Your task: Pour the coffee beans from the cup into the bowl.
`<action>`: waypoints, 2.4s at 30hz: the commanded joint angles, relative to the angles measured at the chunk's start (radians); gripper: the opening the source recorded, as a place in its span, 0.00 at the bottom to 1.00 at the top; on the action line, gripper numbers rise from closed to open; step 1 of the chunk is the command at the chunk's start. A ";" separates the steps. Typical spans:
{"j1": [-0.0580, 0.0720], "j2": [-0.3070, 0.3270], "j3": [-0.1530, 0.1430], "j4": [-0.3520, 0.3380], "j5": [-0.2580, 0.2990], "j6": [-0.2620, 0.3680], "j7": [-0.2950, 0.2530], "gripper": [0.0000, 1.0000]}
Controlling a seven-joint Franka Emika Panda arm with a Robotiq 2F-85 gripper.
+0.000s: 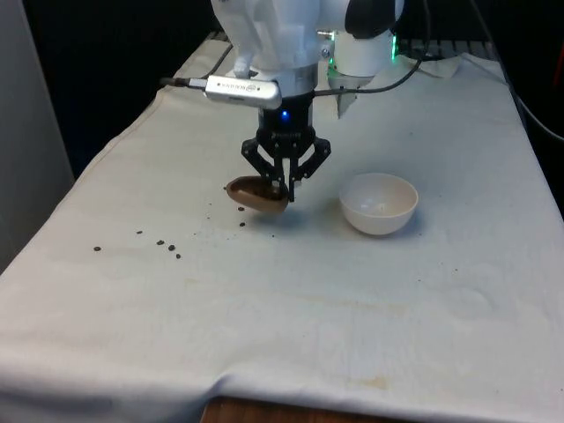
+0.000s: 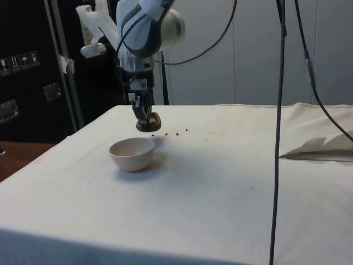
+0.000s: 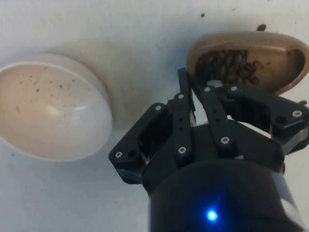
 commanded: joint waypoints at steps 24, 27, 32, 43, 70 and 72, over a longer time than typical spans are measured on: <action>0.003 -0.128 -0.001 0.028 0.000 -0.193 0.000 0.00; 0.002 -0.143 0.002 0.033 0.008 -0.218 -0.002 0.00; -0.001 -0.152 0.007 0.040 0.026 -0.247 -0.009 0.00; -0.002 -0.154 0.009 0.053 0.098 -0.300 -0.046 0.00; 0.005 -0.180 0.039 0.074 0.215 -0.404 -0.067 0.00; 0.004 -0.185 0.045 0.074 0.217 -0.410 -0.063 0.00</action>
